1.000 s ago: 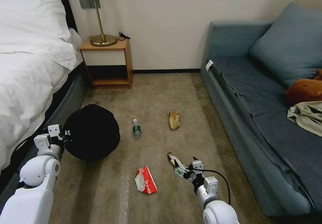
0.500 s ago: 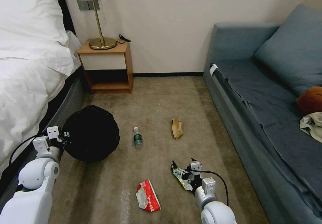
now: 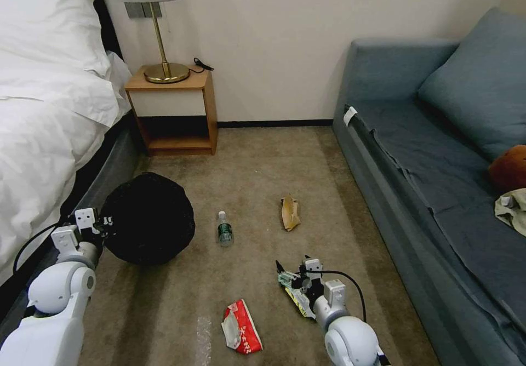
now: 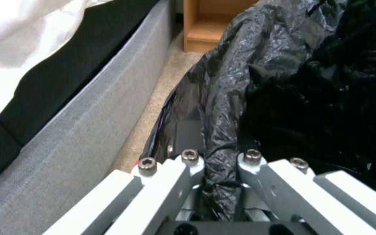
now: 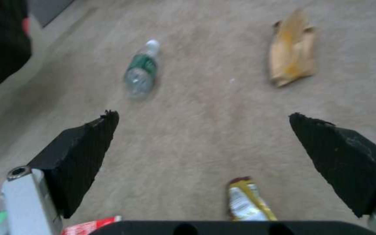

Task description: Pick up the trash bin, then pick up the garbage on the floor and place it into the trash bin.

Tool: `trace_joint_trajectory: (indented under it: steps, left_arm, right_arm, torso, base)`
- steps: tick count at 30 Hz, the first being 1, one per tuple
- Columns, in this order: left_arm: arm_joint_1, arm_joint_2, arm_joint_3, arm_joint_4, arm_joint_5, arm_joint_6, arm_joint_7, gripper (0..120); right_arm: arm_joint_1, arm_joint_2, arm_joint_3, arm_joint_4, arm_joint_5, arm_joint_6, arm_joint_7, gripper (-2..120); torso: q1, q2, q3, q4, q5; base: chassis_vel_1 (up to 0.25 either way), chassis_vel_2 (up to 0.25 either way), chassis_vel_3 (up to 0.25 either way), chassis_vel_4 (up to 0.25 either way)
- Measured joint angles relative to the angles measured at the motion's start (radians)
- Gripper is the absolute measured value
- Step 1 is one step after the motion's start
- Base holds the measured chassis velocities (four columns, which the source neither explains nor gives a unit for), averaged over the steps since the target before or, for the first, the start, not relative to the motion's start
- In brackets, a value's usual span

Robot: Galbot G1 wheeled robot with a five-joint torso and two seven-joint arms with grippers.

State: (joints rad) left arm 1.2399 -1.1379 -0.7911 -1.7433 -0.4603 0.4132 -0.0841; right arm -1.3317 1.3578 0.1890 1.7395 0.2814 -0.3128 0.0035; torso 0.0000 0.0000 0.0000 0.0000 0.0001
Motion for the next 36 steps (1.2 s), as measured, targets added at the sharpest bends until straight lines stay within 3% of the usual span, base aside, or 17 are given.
trace_joint_trajectory:
  steps: [10,21,36]
  left_arm:
    - [0.009,-0.01,0.012,0.008,0.041,0.005,0.011,3]
    - [0.027,-0.022,0.022,0.019,0.115,0.006,0.032,3]
    - [0.054,-0.053,0.03,-0.018,0.168,0.004,0.045,3]
  right_arm:
    - [0.184,-0.1,-0.178,-0.108,0.228,-0.126,0.024,100]
    - [0.351,-0.3,-0.389,-0.142,0.465,-0.291,0.03,100]
    - [0.463,-0.301,-0.577,-0.153,0.589,-0.349,0.011,100]
  torso:
    - [0.0,0.0,0.0,0.0002,0.0001]
    - [0.0,0.0,0.0,0.0,0.0]
    - [0.0,0.0,0.0,0.0,0.0]
  base:
    - [0.0,0.0,0.0,0.0]
    - [0.0,0.0,0.0,0.0]
    - [0.0,0.0,0.0,0.0]
